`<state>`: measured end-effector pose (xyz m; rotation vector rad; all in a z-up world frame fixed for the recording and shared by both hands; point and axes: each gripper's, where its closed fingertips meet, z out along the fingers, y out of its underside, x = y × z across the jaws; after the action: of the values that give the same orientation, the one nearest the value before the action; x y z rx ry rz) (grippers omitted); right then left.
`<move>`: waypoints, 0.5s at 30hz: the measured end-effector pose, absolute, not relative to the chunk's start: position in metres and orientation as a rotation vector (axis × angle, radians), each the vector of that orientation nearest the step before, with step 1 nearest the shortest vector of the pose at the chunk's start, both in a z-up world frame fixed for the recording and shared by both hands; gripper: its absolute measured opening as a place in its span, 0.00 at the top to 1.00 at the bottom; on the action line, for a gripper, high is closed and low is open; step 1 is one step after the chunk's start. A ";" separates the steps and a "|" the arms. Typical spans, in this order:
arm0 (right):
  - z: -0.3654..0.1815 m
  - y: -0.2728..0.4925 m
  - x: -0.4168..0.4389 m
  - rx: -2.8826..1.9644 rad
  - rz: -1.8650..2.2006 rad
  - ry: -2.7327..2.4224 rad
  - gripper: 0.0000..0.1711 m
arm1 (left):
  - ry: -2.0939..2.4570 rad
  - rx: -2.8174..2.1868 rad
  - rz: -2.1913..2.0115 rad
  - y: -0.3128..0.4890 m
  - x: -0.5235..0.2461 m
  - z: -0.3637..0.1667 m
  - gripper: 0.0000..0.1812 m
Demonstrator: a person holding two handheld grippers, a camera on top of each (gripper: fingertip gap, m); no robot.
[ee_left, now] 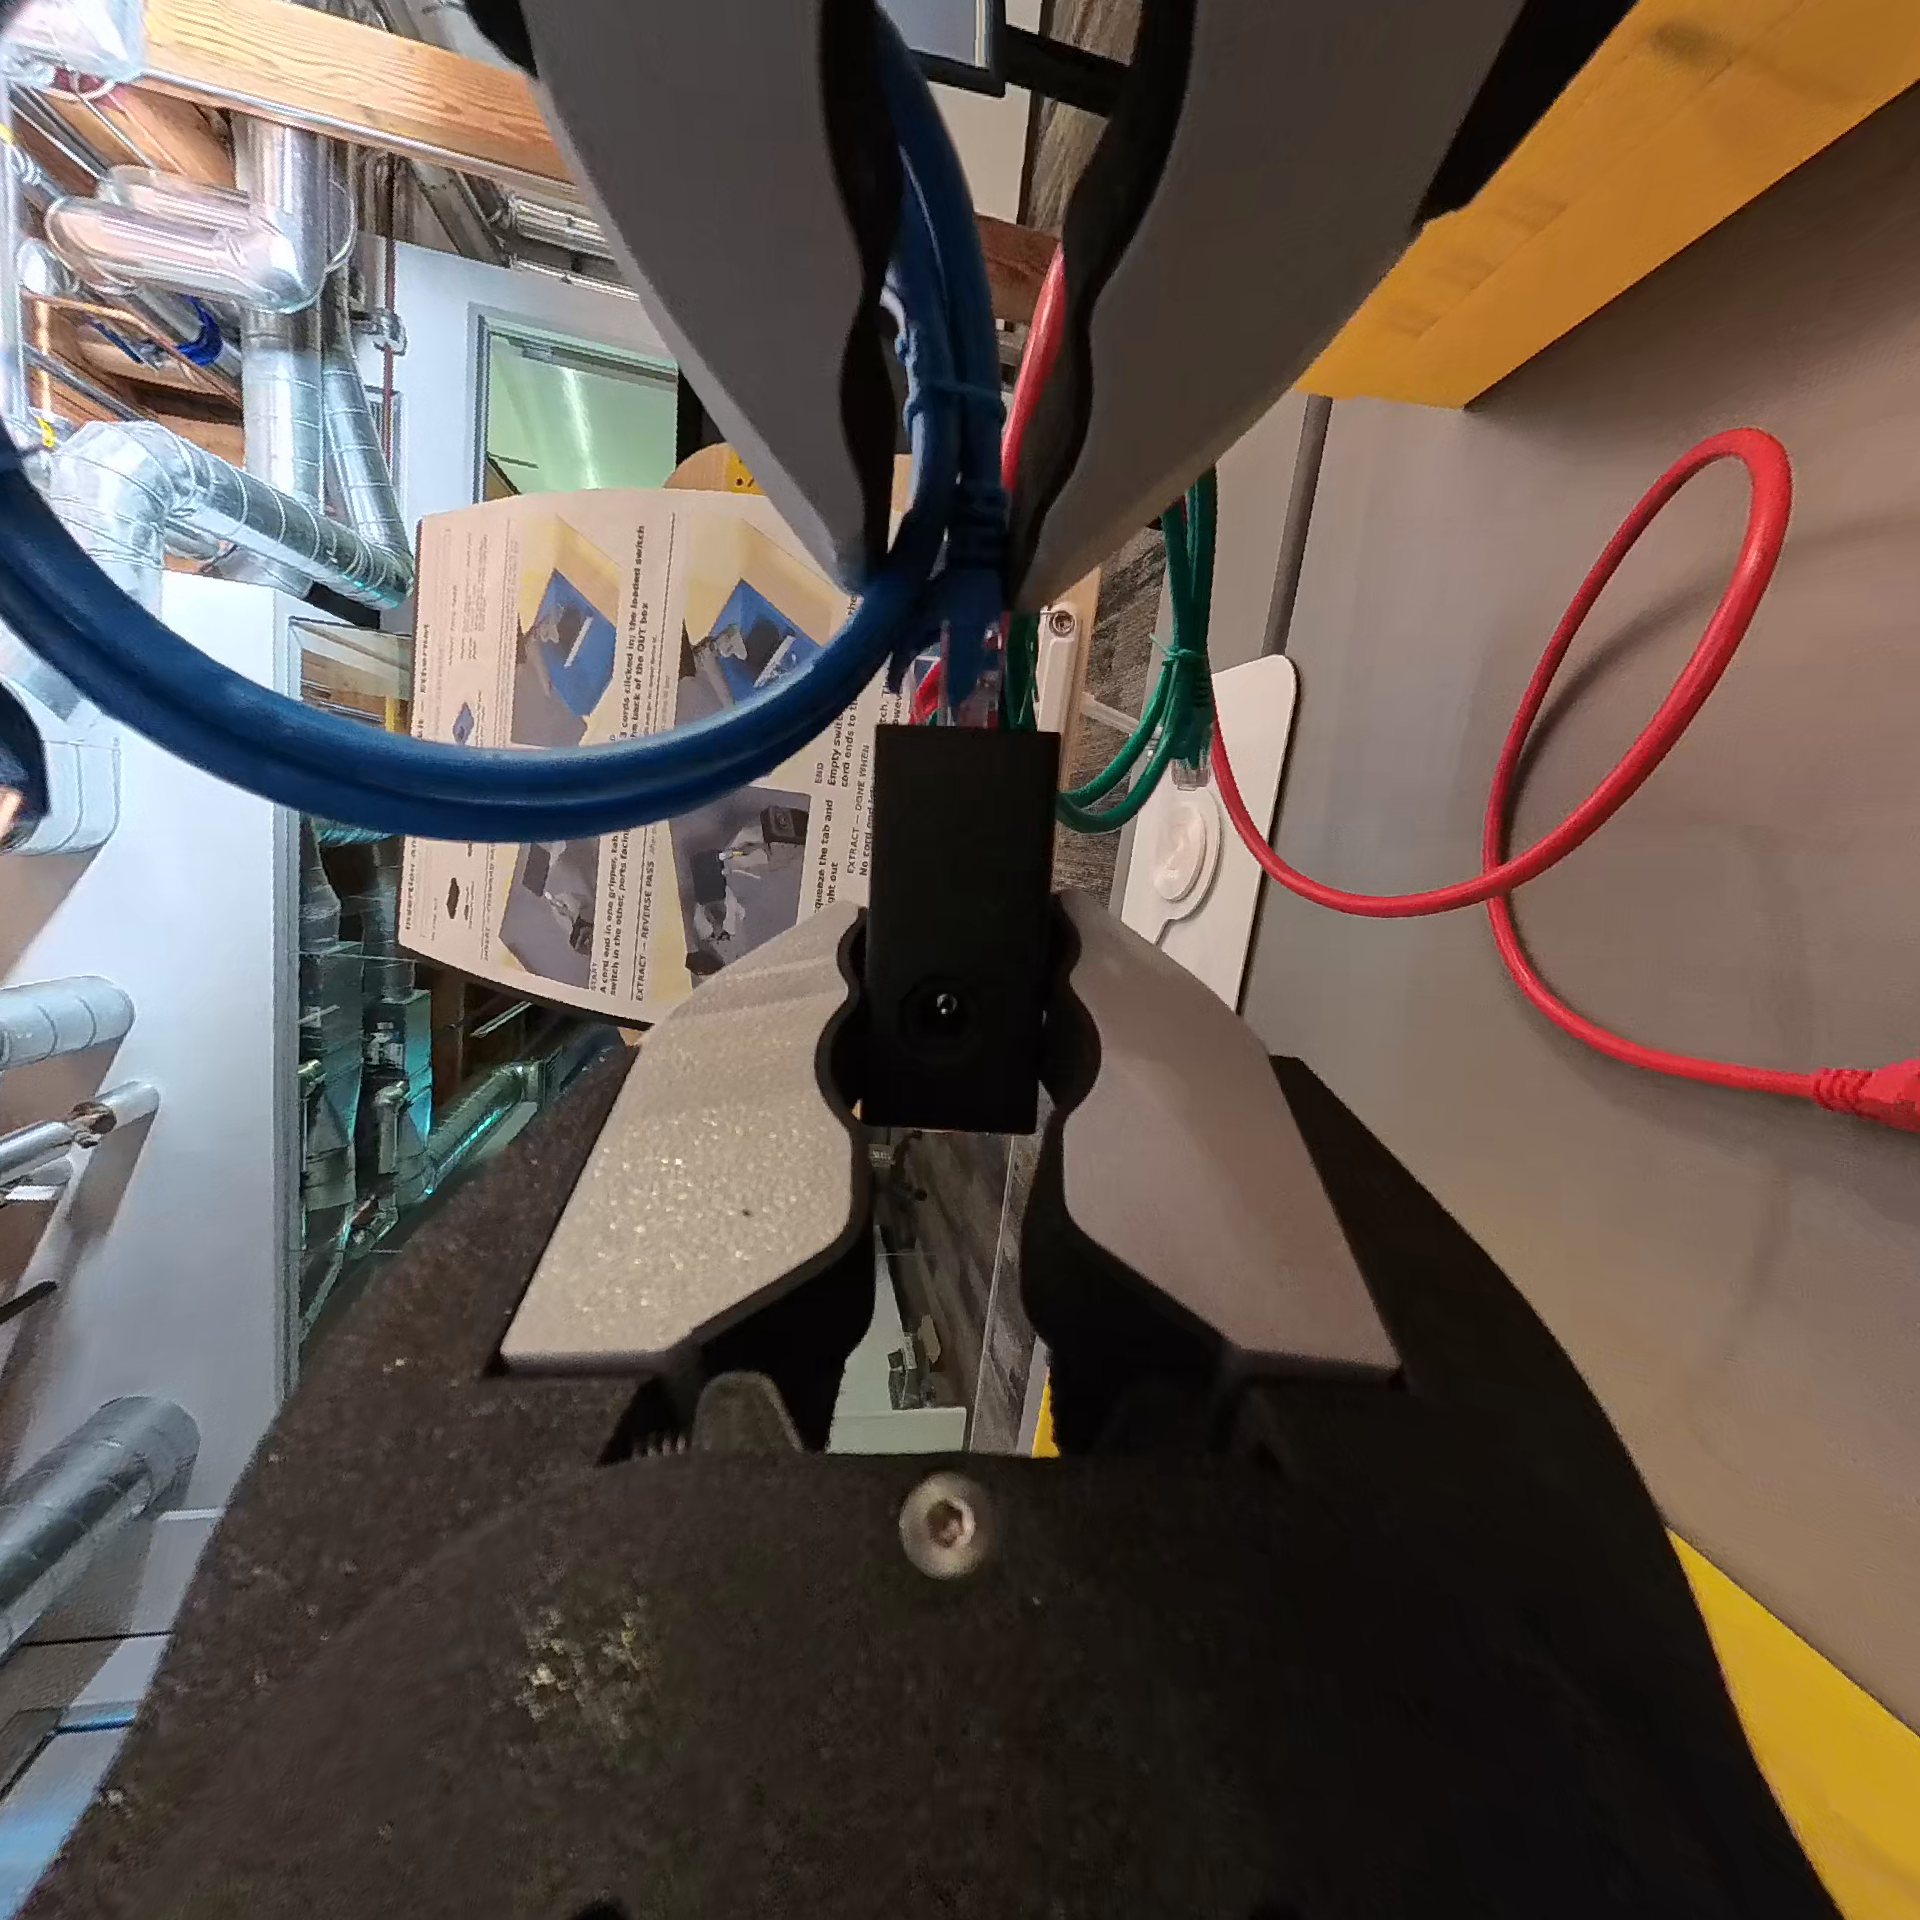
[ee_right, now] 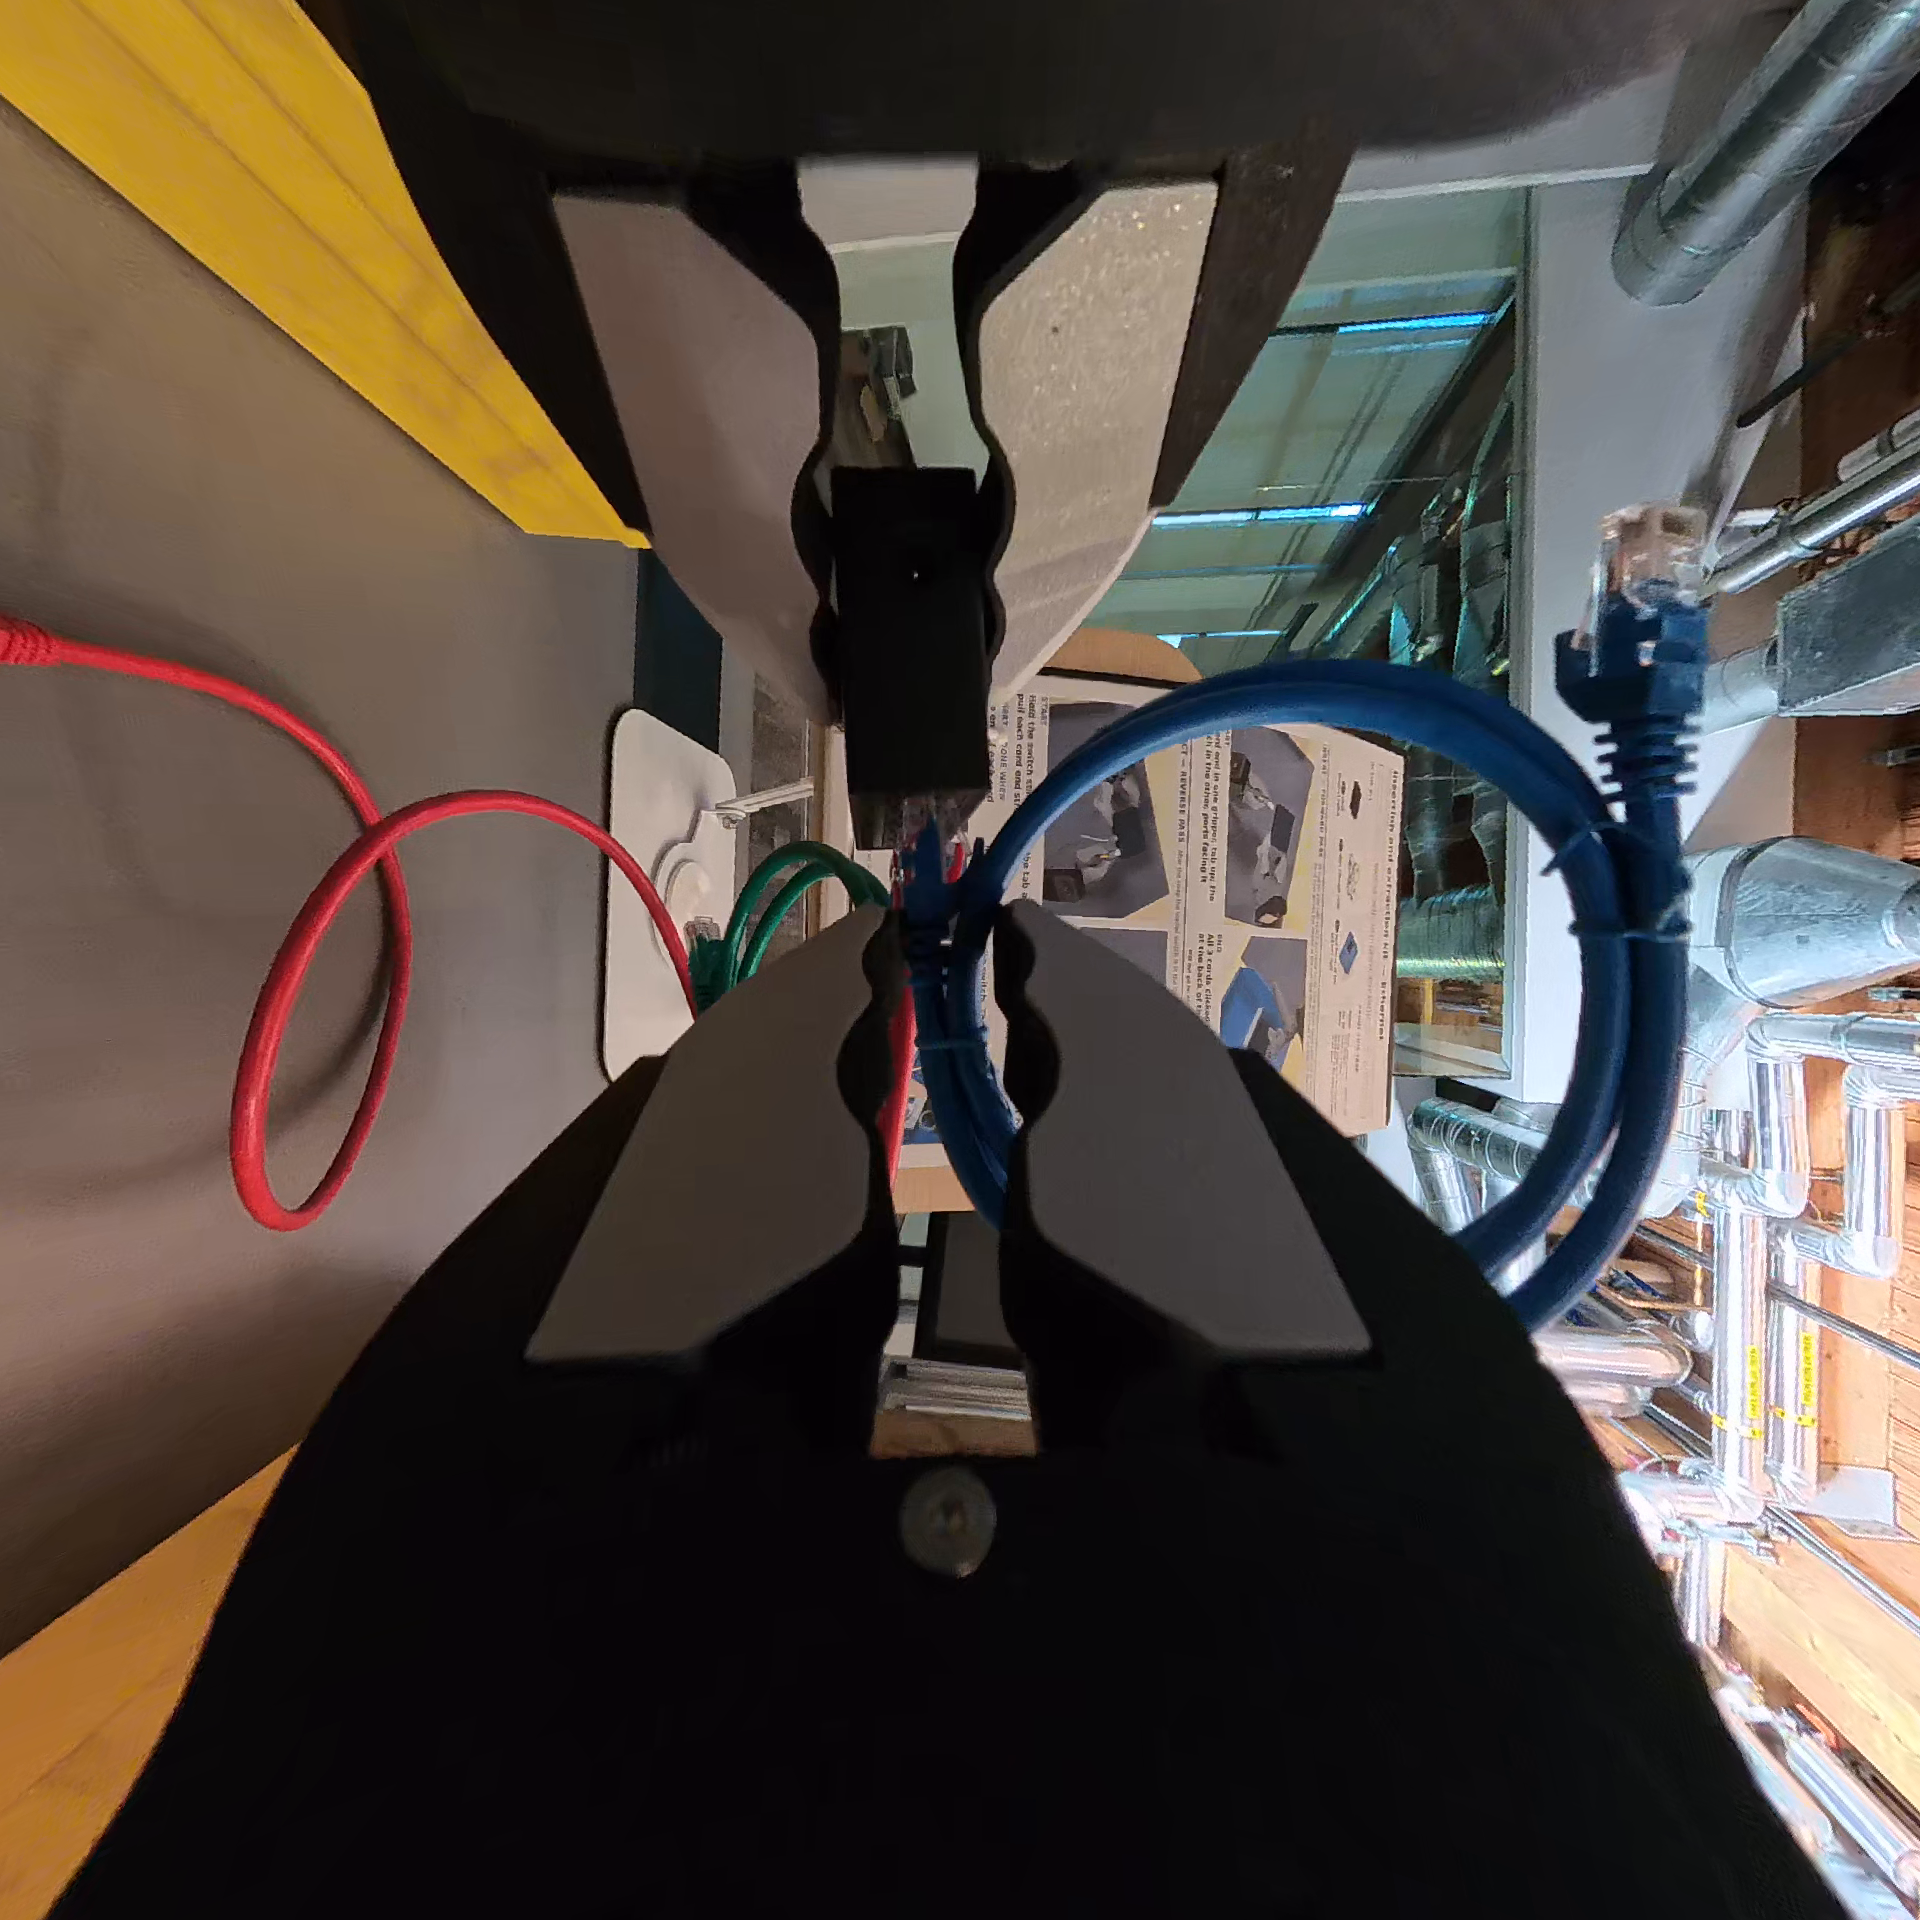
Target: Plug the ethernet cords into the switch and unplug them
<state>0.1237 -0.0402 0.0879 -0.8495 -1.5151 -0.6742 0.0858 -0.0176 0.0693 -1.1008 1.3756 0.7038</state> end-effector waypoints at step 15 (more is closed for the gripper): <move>0.096 -0.044 0.124 -0.837 -0.710 -1.461 0.88 | 1.333 -1.080 0.695 -0.020 0.086 0.079 0.84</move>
<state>0.1245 -0.0439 0.0963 -0.8372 -1.4612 -0.7102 0.0862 -0.0201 0.0787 -1.0802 1.3330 0.6948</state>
